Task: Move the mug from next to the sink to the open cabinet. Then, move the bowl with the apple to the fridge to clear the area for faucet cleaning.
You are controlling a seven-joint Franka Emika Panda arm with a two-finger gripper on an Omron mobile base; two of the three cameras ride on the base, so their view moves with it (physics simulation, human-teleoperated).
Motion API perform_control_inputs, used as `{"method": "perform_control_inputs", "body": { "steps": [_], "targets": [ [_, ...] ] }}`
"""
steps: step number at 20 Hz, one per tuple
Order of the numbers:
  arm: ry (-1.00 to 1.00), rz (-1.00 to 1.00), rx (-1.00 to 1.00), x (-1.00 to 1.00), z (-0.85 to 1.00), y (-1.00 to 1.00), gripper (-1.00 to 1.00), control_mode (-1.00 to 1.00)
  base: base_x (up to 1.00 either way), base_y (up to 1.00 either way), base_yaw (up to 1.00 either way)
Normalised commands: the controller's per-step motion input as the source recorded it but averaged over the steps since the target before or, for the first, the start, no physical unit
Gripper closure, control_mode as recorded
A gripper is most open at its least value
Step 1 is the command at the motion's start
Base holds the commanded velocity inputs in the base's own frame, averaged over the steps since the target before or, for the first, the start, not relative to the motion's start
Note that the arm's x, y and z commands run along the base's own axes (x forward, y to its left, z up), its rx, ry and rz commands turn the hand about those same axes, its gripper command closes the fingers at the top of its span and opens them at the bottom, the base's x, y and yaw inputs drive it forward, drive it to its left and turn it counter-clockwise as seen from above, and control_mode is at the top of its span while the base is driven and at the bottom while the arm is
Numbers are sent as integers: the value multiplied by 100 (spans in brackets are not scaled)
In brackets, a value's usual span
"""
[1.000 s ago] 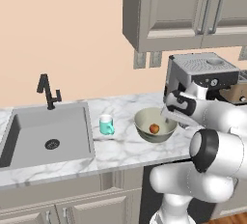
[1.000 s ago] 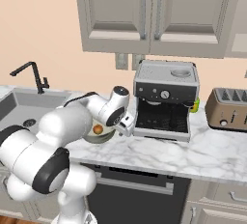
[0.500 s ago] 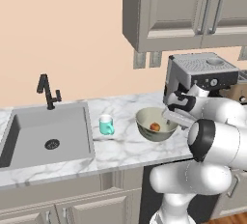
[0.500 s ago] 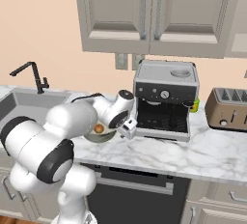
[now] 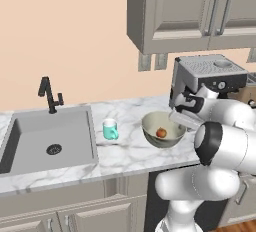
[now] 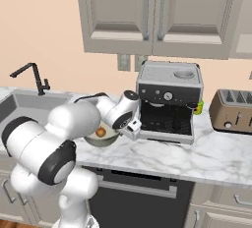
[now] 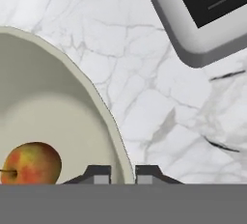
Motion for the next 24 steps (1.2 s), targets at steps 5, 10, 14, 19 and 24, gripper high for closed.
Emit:
{"method": "perform_control_inputs", "body": {
  "steps": [5,10,14,19,24],
  "targets": [
    [-9,0,1,-17,29,1,100,-100,0,0,0],
    [-26,0,7,-66,92,1,100,-100,0,0,0],
    [-20,0,9,-81,83,11,100,-100,0,0,0],
    [-8,1,11,-76,61,26,100,-100,0,0,0],
    [-3,4,9,-35,18,21,100,100,-14,24,12]
  ]
}}
